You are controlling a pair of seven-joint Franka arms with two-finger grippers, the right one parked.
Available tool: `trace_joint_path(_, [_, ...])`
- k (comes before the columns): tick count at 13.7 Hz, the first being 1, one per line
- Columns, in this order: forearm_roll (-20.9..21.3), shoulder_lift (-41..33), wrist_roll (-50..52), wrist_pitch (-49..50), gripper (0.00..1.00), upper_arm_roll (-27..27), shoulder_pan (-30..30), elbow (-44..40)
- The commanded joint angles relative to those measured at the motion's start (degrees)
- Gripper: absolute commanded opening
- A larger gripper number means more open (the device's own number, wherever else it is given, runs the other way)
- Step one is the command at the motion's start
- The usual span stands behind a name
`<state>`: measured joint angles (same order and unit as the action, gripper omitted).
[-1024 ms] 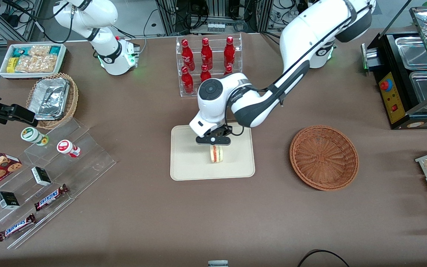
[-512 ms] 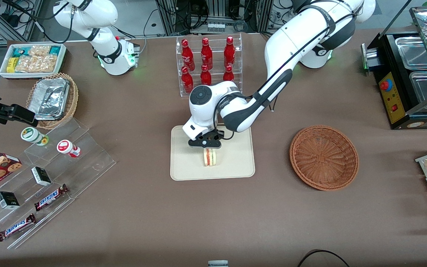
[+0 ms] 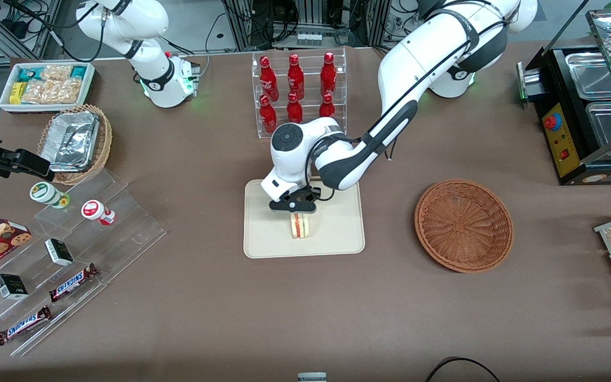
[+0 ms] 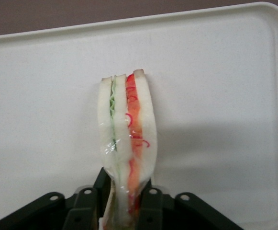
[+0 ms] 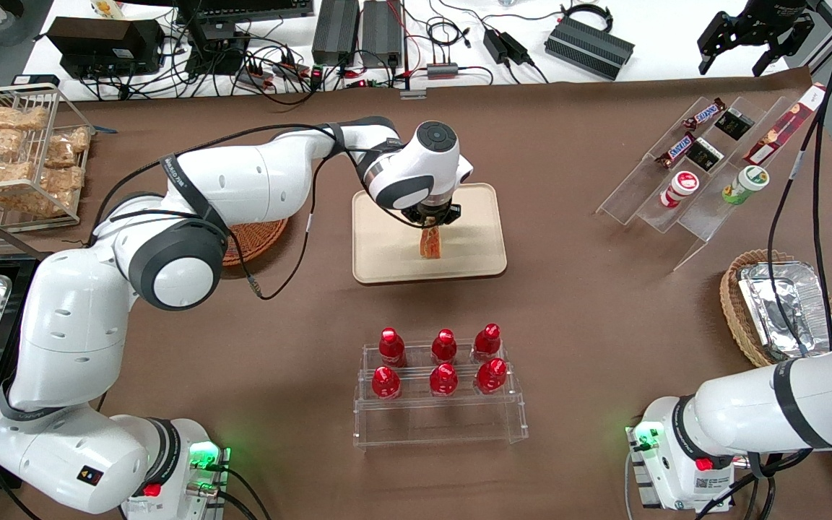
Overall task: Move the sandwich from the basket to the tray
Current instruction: 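Lower the sandwich onto the tray center with the left gripper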
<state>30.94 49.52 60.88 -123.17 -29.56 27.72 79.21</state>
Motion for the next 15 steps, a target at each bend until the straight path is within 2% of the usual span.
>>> trace_joint_path(1, [1.3, 0.4, 1.3, 0.1, 1.00, 0.6, 0.8, -1.5])
trace_joint_path(9, [-0.3, -4.6, 1.6, 2.5, 1.00, 0.3, -0.6, -1.6])
trace_joint_path(11, [-3.2, -7.7, 1.8, 4.6, 1.00, 0.4, -1.3, -1.6])
trace_joint_path(14, [-4.2, -12.8, 2.0, 10.0, 1.00, 0.3, -5.0, -1.3])
trace_joint_path(15, [-6.5, -14.6, 2.5, 11.7, 1.00, 0.3, -6.0, -1.3])
